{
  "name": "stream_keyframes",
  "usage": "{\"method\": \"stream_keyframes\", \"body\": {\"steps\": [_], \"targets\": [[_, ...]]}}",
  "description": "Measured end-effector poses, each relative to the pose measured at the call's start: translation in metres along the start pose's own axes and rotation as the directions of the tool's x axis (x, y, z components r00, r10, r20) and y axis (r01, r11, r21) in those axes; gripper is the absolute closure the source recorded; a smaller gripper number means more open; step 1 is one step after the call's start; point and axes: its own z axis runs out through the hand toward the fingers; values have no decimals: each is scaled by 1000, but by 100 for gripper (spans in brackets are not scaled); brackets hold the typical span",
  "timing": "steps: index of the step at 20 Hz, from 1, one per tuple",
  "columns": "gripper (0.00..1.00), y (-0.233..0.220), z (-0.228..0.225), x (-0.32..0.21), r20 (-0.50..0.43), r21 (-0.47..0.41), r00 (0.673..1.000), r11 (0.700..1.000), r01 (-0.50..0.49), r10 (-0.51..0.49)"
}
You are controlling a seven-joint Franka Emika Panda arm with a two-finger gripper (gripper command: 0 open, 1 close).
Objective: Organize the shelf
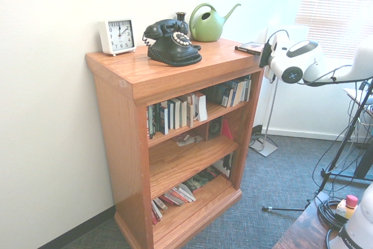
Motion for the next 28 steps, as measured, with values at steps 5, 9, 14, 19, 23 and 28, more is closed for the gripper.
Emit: {"method": "stream_keyframes", "body": {"steps": [5,9,14,19,23,28], "targets": [[100,-4,-1,-5,1,7,1000,1000,-7,7],[100,-5,-4,-8,-2,9,1000,1000,-27,27],[100,5,-23,-9,-15,-5,997,997,-71,71],[100,31,-69,-24,-19,-23,991,991,-135,135],[100,43,-112,-43,12,-13,977,977,-212,212],[100,49,-154,-64,73,15,944,946,-322,321]]}}
